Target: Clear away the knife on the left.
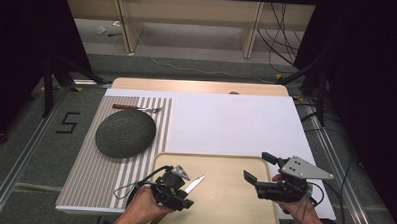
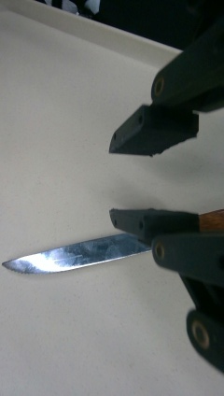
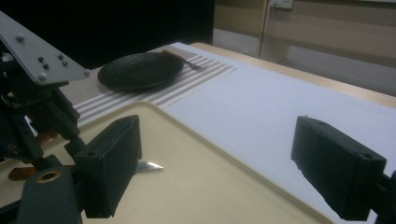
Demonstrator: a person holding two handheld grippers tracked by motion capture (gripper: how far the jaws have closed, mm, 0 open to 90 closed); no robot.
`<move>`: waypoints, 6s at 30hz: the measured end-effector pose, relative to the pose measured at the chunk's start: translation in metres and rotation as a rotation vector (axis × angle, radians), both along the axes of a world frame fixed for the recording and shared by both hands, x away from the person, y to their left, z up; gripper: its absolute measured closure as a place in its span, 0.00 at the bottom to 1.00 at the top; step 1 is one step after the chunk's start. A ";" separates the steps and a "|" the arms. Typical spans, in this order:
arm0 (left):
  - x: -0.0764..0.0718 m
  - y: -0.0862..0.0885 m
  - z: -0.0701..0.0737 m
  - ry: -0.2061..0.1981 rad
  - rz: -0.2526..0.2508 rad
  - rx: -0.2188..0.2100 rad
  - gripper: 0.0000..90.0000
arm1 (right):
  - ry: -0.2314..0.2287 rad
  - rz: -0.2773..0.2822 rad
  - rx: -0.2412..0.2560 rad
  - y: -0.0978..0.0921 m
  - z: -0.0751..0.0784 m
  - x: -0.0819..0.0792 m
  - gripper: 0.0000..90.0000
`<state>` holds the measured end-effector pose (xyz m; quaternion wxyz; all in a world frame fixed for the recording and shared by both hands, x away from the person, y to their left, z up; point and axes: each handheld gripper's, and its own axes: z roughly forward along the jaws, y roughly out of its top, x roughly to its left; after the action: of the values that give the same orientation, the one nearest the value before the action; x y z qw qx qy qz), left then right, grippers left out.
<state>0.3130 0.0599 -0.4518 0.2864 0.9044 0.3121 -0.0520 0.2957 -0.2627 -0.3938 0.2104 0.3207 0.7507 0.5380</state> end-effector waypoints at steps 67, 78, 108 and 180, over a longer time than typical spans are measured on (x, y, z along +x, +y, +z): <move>0.016 0.047 -0.006 0.072 0.073 0.259 0.99 | 0.000 0.005 0.001 0.000 0.000 0.000 0.19; 0.019 0.053 -0.006 0.052 0.085 0.262 0.99 | 0.000 0.006 0.000 0.000 0.000 0.000 0.19; 0.017 0.050 0.004 -0.019 0.145 0.077 0.40 | -0.002 0.006 0.002 0.000 0.000 -0.001 0.19; -0.002 0.081 0.047 -0.496 0.280 -0.498 0.17 | 0.001 0.008 -0.002 0.001 0.000 -0.001 0.19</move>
<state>0.3111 0.1413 -0.4048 0.5686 0.7407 0.3319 0.1339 0.2944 -0.2617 -0.3934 0.2083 0.3174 0.7527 0.5379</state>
